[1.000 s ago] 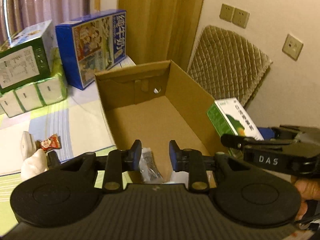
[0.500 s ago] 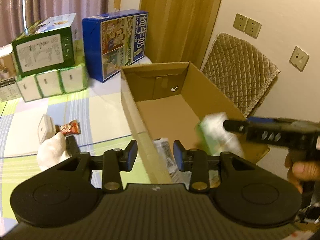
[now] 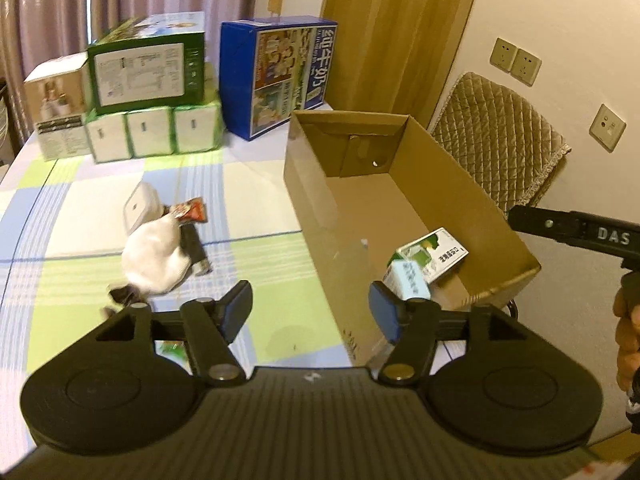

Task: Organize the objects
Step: 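Withdraw both tools from cardboard box back over the table, then grasp green-wrapped candy with right gripper while left tool reaches brown scrunchie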

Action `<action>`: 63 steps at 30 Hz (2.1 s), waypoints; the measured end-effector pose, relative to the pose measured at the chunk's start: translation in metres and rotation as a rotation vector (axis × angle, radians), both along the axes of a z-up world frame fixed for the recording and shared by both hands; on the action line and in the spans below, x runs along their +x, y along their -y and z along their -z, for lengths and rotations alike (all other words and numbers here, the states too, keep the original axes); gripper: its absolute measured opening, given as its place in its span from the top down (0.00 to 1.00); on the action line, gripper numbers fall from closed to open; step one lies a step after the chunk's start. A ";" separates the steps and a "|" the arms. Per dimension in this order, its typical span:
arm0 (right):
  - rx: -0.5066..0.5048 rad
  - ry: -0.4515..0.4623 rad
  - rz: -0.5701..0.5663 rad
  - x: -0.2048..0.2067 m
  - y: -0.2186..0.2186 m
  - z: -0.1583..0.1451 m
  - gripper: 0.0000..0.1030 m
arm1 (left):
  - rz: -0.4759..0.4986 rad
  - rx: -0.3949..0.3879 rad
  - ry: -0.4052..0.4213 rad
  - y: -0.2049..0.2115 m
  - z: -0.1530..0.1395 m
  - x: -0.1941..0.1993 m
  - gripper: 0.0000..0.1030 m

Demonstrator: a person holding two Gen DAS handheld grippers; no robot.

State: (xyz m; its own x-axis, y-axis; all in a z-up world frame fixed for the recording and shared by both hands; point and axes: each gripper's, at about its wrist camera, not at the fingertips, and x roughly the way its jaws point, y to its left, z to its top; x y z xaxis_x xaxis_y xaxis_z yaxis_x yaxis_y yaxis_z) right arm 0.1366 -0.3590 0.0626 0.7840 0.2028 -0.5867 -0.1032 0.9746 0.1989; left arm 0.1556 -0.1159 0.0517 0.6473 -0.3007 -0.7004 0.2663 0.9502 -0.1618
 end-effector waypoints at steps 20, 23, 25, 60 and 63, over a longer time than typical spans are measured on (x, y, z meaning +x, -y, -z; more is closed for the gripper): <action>0.063 -0.010 -0.120 -0.098 -0.083 -0.009 0.05 | -0.154 0.019 0.039 -0.102 -0.018 -0.087 0.09; 0.065 -0.018 -0.151 -0.105 -0.095 -0.006 0.05 | -0.183 0.031 0.040 -0.117 -0.017 -0.095 0.08; 0.066 -0.024 -0.167 -0.109 -0.102 -0.003 0.05 | -0.200 0.033 0.038 -0.126 -0.017 -0.100 0.07; 0.008 -0.034 -0.288 -0.118 -0.160 0.023 0.05 | -0.256 0.104 0.075 -0.177 -0.026 -0.117 0.03; -0.018 -0.024 -0.309 -0.116 -0.168 0.025 0.05 | -0.240 0.113 0.078 -0.182 -0.023 -0.110 0.03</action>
State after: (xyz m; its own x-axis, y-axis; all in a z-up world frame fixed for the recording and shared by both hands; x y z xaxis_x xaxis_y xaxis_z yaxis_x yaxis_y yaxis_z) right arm 0.0201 -0.1910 0.0376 0.6724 0.4188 -0.6104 -0.3908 0.9011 0.1877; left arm 0.0460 0.0661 0.0744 0.7437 -0.0552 -0.6663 0.0388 0.9985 -0.0395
